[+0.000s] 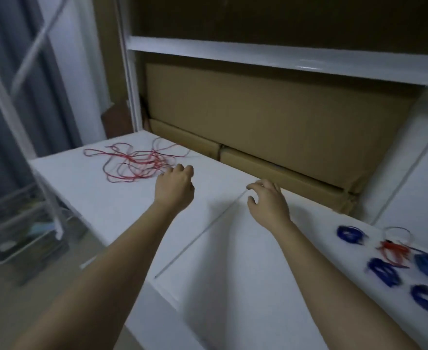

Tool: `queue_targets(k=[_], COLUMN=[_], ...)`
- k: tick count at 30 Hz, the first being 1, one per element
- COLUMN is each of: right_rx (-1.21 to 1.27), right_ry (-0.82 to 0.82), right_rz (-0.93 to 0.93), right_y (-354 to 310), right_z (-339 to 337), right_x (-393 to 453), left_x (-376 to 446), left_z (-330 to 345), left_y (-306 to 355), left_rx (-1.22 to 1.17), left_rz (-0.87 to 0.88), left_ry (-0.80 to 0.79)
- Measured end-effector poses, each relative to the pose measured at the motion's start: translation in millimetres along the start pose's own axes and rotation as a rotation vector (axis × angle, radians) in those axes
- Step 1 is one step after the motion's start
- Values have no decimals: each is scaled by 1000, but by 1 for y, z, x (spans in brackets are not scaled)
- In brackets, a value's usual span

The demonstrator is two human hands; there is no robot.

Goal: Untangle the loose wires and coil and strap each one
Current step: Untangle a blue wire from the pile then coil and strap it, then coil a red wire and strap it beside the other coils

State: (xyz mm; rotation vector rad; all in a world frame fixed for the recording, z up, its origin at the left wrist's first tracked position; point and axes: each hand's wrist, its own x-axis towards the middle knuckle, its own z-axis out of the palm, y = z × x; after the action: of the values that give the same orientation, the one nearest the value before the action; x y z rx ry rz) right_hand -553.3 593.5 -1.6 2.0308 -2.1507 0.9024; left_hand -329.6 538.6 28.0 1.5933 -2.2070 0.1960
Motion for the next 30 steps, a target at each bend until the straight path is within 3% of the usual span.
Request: queue_targets(k=[7,14,22,26,30], right_rx=[16,27,-59,-38,-77], right_ry=[-88,-110,-256,-455,-635], right_rz=[-54,-146,-215,-37,101], right_y=[-173,-278,-323,-344,-349], right_z=[121,189,283,339,377], right_x=[101,207,318,367,383], left_x=[35,110,215,264,300], left_z=[-14,2,61,94,123], left_y=[-222,-359,-448,-481,-489], left_rx=[32,13,24,18,-61], left_rz=[-125,-161,-78,-12,197], left_ry=[-7,-26,-116,-287,-411])
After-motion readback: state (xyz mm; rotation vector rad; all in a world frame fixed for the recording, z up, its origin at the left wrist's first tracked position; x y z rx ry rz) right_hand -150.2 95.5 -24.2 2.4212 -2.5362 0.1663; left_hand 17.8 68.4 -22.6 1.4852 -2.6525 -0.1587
